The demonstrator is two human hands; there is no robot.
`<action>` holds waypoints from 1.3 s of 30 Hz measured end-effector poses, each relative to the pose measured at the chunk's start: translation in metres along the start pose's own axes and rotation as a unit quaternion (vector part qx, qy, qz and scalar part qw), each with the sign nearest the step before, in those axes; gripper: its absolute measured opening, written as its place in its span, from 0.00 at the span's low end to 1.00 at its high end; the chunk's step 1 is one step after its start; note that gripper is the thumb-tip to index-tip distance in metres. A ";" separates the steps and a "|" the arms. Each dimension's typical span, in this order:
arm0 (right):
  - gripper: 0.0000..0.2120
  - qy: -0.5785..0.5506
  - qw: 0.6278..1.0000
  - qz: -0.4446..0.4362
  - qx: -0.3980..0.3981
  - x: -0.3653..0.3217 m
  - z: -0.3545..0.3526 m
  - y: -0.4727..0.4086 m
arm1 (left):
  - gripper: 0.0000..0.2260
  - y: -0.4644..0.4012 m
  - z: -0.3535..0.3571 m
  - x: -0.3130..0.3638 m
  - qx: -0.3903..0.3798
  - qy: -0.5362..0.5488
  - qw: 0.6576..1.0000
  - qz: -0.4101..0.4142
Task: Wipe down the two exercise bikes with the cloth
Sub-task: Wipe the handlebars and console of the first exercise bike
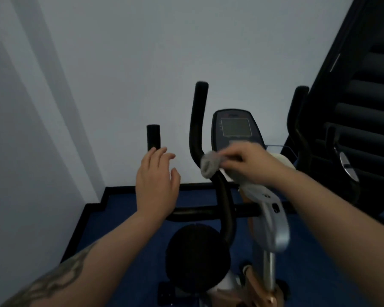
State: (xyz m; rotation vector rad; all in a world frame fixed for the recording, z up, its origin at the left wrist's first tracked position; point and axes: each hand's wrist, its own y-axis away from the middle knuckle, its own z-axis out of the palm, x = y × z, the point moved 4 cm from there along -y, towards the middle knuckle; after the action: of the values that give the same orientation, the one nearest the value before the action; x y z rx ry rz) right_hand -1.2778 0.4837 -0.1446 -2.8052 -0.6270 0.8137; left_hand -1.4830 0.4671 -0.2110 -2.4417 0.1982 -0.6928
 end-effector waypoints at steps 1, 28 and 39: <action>0.10 -0.009 0.999 0.004 0.037 -0.009 0.002 -0.001 | 0.13 0.000 0.000 0.000 -0.004 -0.001 1.000 -0.001; 0.10 -0.128 0.952 0.101 0.257 -0.009 0.047 0.093 | 0.07 0.003 0.002 -0.006 0.025 0.065 0.997 -0.020; 0.13 -0.087 0.980 0.029 0.178 -0.010 0.059 0.125 | 0.07 0.005 0.002 -0.007 0.026 0.080 0.996 -0.017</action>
State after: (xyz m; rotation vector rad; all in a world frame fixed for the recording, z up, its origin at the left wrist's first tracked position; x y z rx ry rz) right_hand -1.2736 0.3683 -0.2216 -2.4560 -0.3789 1.0717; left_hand -1.4876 0.4660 -0.2178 -2.3457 0.2006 -0.8982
